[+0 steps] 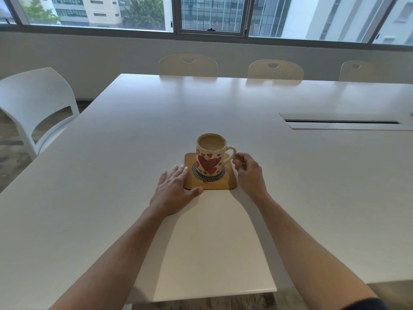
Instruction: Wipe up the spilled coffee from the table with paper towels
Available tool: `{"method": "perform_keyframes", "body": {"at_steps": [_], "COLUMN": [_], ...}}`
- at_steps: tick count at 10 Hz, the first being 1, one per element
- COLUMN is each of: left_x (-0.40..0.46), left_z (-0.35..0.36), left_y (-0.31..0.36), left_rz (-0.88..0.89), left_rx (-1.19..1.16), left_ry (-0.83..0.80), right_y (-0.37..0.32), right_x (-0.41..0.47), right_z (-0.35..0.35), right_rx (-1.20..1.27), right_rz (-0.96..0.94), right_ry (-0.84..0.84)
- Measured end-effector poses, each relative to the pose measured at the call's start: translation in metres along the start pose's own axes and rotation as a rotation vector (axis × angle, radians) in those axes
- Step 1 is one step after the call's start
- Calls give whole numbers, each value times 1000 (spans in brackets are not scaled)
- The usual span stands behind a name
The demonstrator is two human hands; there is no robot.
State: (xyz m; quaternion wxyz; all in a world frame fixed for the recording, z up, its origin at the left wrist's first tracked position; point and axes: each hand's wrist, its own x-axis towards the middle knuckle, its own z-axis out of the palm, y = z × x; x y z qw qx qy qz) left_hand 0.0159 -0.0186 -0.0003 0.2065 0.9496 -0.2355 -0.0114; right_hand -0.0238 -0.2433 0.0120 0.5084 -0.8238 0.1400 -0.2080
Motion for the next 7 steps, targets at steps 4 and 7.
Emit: {"method": "perform_keyframes", "body": {"at_steps": [4,7], "left_x": [-7,-15], "left_z": [-3,-6], "left_y": [1,-1], "left_rz": [7,-62], "left_rx": [-88,50], "left_ry": [67,118], "right_y": [4,10], "right_x": [-25,-24], "right_z": [-21,-25], "right_rx": [-571,-819], "right_rz": [-128,-145], "right_ry": [-98,-171]}}
